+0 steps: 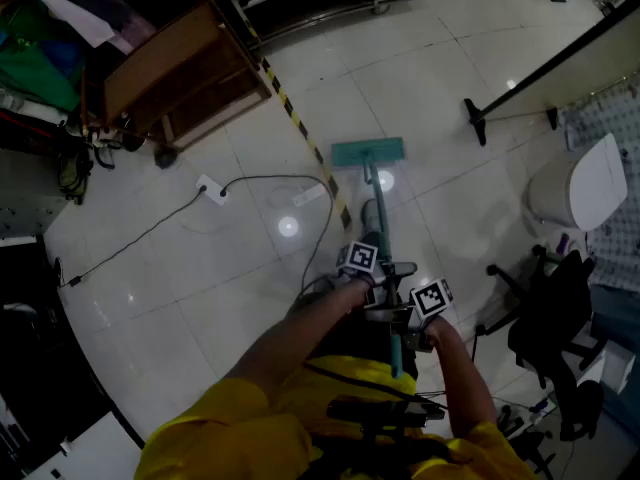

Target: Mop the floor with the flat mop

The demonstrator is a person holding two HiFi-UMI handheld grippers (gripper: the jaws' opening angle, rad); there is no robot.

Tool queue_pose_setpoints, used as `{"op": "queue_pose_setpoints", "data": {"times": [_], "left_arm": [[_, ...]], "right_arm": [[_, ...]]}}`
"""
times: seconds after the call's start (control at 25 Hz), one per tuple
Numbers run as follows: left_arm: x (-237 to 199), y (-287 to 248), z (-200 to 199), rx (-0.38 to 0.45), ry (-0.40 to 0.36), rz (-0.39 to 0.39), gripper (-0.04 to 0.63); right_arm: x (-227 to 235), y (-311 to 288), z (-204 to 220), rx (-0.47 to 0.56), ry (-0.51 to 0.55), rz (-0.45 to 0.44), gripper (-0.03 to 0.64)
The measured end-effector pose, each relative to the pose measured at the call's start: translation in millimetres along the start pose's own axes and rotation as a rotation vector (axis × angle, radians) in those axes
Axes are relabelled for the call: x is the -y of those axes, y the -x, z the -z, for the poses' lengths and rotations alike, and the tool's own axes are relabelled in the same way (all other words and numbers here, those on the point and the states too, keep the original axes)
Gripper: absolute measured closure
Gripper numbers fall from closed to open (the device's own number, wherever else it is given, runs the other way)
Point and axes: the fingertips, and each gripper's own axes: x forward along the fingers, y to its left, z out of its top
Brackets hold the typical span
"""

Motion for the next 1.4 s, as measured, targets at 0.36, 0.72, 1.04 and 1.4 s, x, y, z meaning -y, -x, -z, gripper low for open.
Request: {"op": "queue_pose_setpoints", "data": {"times": [0.36,0.72,1.04,1.4], "left_arm": [[-46,-12,-150,0.027,0.054,0.040,0.517],[-25,-2,-294,0.048,-0.035,0.070,0.511],[4,1,-498,0.050,-0.192,0.007,0.506],[-33,-12,-353,0.062,-0.167,-0.099,0.508]], "right_arm": [[80,13,-132,-0.052,-0.077,-0.019,0.472],[108,9,-274,-0.063,0.065,0.010,0.491],[124,13,-471,0.035,0.023,-0.006,0.516],[98,25,-320,0.046,-0.031,-0.102,0.518]]}}
